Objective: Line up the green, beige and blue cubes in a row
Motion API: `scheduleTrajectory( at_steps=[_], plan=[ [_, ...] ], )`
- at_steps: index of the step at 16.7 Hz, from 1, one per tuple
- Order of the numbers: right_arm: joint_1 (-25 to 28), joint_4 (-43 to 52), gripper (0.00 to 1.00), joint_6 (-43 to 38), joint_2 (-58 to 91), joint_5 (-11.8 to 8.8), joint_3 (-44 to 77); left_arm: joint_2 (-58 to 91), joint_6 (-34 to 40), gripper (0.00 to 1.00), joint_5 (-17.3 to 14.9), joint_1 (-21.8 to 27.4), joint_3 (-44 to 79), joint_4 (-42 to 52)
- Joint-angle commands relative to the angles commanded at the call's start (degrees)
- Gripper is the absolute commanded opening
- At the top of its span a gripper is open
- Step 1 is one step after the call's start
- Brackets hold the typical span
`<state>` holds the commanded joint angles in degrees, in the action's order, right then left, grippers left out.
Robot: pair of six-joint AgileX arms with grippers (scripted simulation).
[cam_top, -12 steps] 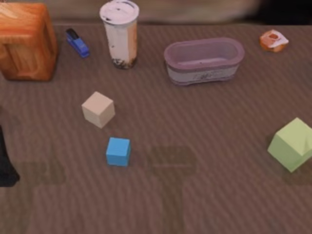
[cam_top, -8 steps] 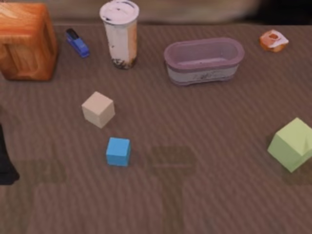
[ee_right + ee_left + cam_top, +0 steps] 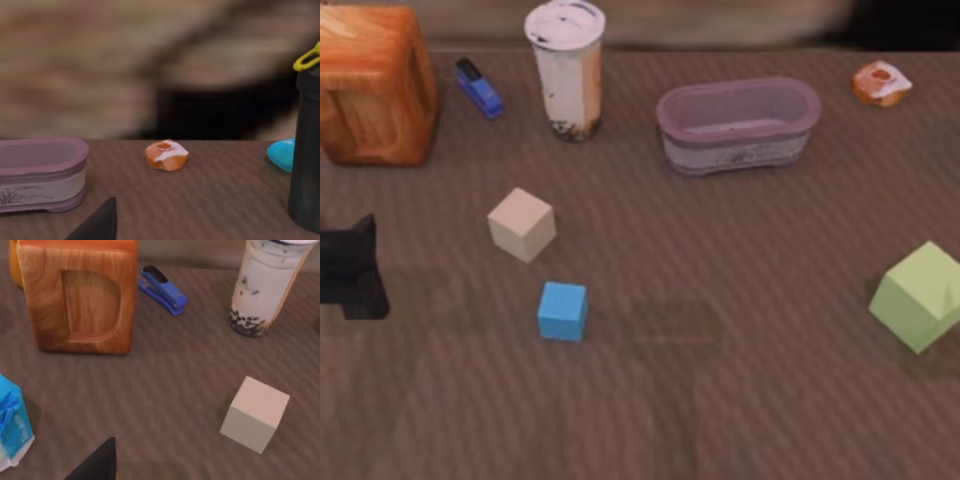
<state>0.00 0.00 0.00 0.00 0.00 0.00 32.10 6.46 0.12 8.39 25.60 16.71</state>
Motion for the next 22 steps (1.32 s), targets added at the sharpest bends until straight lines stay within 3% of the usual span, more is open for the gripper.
scheduleTrajectory(
  at_steps=[13,17,22],
  plan=[
    [0.0,0.0,1.00,0.0,0.0,0.0,0.0,72.4,12.4,1.00,-0.5,17.9,50.6,37.6],
    [0.0,0.0,1.00,0.0,0.0,0.0,0.0,83.4,14.4,1.00,-0.3,20.6,59.8,42.2],
    [0.0,0.0,1.00,0.0,0.0,0.0,0.0,85.6,14.9,1.00,-0.2,21.1,61.8,43.0]
  ],
)
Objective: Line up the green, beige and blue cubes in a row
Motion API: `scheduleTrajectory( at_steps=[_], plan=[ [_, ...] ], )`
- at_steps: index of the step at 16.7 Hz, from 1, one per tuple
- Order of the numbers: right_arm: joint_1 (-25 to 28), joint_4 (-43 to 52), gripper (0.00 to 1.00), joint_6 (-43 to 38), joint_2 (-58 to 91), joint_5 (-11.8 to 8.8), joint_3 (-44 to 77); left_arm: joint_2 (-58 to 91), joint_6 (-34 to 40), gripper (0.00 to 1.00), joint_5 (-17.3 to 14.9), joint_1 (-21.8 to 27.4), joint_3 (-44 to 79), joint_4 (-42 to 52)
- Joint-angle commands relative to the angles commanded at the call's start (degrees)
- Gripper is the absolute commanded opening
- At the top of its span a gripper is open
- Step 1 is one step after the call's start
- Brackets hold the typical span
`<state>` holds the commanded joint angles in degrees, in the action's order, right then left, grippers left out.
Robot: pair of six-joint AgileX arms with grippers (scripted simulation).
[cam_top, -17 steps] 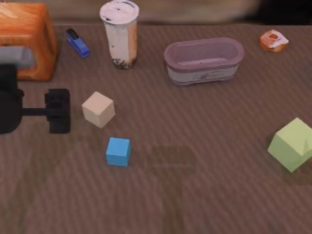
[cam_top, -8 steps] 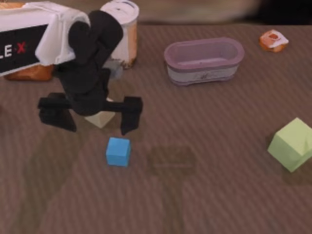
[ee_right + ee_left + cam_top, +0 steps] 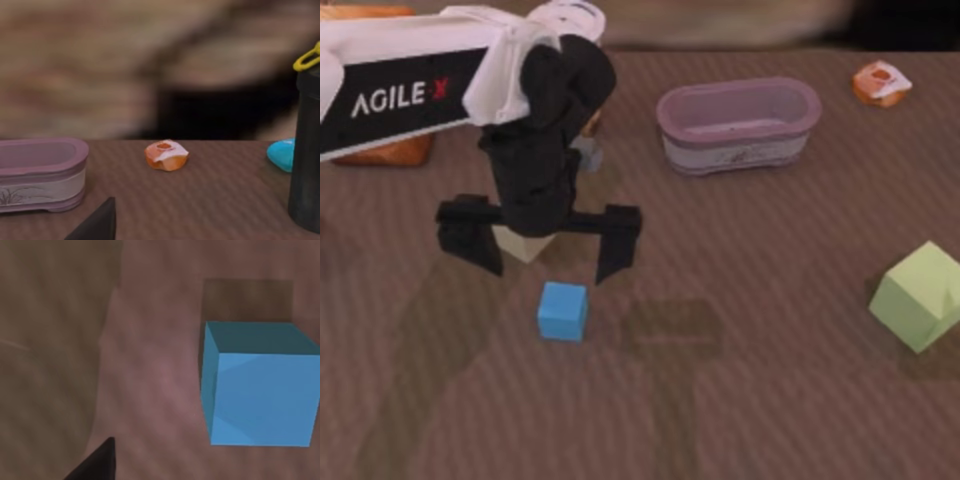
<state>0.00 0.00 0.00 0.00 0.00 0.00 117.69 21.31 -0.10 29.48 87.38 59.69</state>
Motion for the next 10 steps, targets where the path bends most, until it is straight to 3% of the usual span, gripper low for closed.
scheduleTrajectory(
  at_steps=[5,10],
  plan=[
    [0.0,0.0,1.00,0.0,0.0,0.0,0.0,1.0,-0.2,1.00,0.0,-0.2,-1.5,-2.4],
    [0.0,0.0,1.00,0.0,0.0,0.0,0.0,6.4,-0.2,1.00,-0.1,-0.1,-7.1,-14.0]
  ],
)
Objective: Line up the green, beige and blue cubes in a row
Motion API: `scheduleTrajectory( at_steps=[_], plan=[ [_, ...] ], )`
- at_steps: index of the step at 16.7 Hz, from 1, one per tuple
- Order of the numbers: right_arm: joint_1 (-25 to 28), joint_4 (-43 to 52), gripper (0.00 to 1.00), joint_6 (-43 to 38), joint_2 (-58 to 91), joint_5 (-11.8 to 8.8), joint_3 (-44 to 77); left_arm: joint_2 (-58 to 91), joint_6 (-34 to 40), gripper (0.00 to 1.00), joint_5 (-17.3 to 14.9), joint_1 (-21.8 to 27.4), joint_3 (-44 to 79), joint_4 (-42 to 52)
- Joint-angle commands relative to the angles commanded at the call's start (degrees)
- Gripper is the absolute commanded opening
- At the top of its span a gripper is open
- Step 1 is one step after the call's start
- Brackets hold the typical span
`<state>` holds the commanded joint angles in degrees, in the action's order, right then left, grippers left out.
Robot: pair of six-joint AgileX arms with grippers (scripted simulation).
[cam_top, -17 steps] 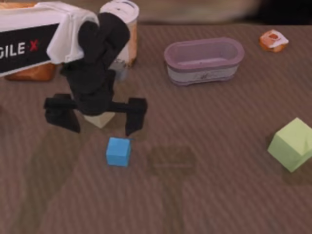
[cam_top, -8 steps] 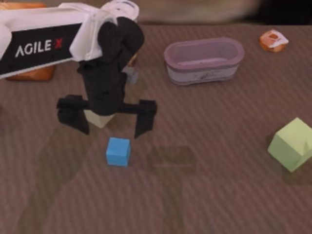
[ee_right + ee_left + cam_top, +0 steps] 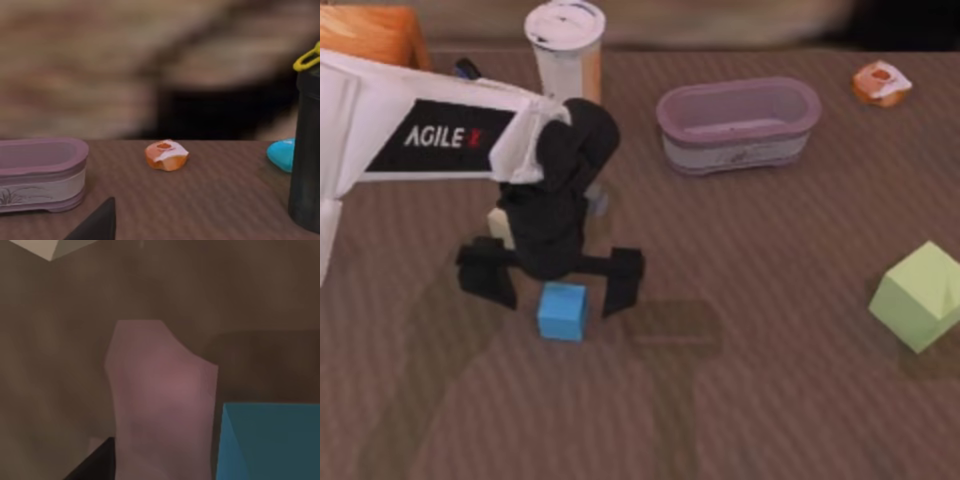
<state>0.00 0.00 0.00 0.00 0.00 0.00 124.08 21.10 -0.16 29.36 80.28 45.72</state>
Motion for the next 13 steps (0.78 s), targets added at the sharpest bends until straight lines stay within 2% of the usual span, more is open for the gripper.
scheduleTrajectory(
  at_steps=[6,13],
  plan=[
    [0.0,0.0,1.00,0.0,0.0,0.0,0.0,2.0,0.0,1.00,0.0,0.0,-1.9,-3.5],
    [0.0,0.0,1.00,0.0,0.0,0.0,0.0,2.0,0.0,0.47,0.0,0.0,-1.9,-3.5]
  ],
)
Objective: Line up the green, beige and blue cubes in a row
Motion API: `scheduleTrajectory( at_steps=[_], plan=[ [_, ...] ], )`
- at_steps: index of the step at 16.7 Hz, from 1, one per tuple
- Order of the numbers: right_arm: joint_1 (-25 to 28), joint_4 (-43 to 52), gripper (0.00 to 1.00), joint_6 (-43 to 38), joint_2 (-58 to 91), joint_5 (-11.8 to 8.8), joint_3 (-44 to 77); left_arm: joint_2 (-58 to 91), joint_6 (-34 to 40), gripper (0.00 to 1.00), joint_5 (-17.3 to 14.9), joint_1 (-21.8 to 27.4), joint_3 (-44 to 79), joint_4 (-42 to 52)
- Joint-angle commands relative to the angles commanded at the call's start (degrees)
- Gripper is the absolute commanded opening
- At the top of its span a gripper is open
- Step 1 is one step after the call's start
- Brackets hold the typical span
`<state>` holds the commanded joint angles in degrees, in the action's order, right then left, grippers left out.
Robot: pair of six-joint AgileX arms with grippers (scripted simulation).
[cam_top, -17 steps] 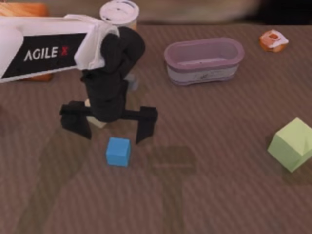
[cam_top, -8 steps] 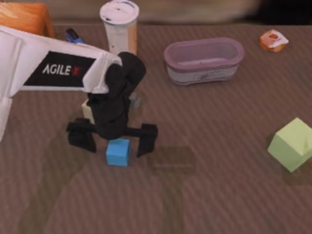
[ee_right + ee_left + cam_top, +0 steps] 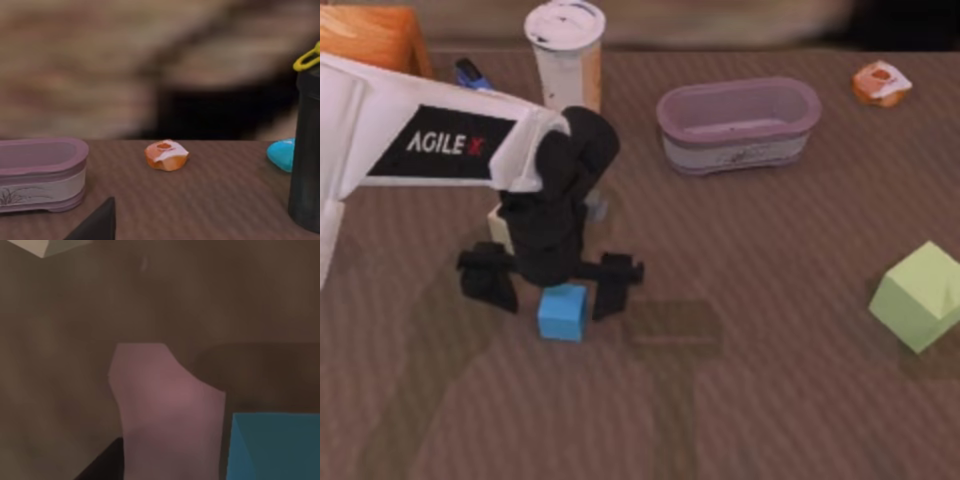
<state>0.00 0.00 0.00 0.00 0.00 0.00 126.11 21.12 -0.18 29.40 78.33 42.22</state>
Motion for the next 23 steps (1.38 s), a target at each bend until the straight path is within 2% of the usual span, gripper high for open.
scheduleTrajectory(
  at_steps=[6,16,23],
  plan=[
    [0.0,0.0,1.00,0.0,0.0,0.0,0.0,0.0,0.0,0.02,0.0,0.0,0.0,0.0],
    [0.0,0.0,1.00,0.0,0.0,0.0,0.0,-2.2,-0.4,0.00,0.6,-0.2,0.7,1.2],
    [0.0,0.0,1.00,0.0,0.0,0.0,0.0,-7.2,-0.2,0.00,0.7,-1.1,6.8,12.9]
  ],
)
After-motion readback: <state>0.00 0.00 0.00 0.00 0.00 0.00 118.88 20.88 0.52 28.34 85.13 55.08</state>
